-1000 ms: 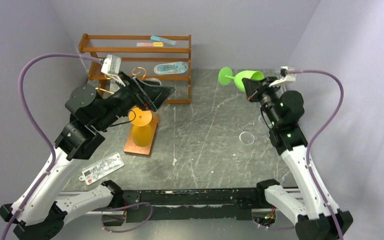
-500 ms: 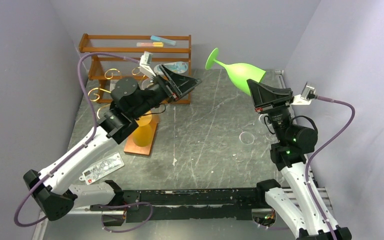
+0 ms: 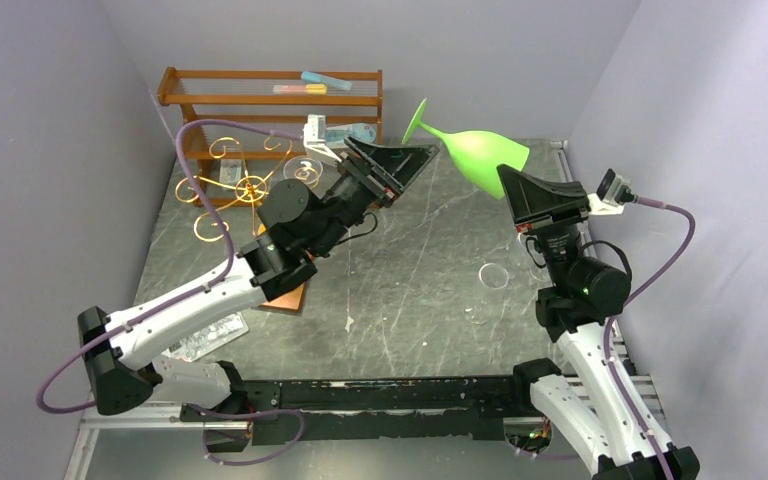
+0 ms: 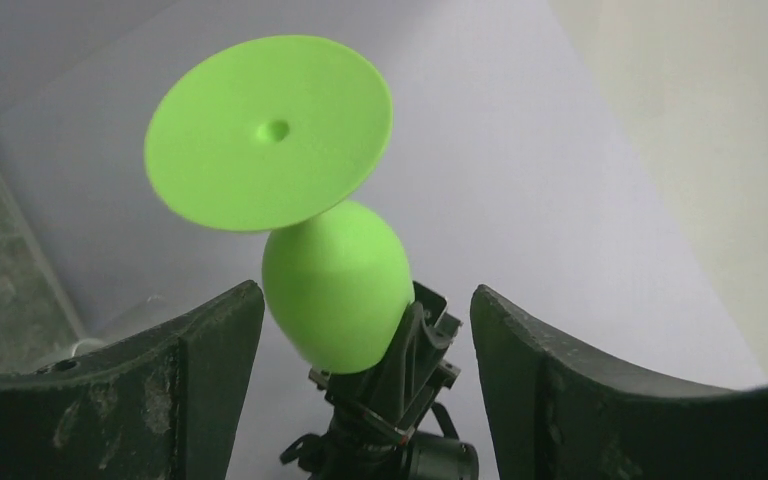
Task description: Place the wine glass upside down on the wine glass rack
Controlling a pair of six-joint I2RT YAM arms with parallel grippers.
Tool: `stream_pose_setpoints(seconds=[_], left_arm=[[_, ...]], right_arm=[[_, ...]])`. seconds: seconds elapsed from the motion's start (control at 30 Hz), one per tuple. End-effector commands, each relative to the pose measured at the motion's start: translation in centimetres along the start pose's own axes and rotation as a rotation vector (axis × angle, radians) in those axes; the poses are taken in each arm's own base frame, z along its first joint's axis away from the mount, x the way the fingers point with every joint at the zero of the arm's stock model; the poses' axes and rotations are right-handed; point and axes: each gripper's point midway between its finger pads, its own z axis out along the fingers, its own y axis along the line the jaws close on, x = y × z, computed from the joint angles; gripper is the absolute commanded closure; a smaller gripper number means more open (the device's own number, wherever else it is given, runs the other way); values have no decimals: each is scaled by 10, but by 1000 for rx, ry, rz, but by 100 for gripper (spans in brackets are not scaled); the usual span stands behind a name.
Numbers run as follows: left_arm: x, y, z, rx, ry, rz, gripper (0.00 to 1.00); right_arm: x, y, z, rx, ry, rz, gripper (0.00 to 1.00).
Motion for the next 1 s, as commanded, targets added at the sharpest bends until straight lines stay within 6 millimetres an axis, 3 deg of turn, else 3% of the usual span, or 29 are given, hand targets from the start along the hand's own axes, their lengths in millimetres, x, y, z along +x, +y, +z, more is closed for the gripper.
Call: stream_pose_setpoints(seconds=[0.0, 0.23, 0.53, 0.83, 0.97], left_arm=[[-18, -11, 15, 37, -189, 47, 22], [-29, -13, 22, 5, -338, 102, 35], [-28, -31, 26, 84, -383, 154, 65], [-29, -40, 28, 134, -398, 69, 66], [-29, -40, 29, 136, -403, 59, 77]], right_arm=[[-4, 14, -3, -60, -24, 60, 100], [2, 23, -12, -84, 10, 106, 100], [12, 25, -21, -81, 59, 122, 100], [22, 27, -26, -118, 104, 105, 100], [25, 29, -29, -141, 120, 67, 100]])
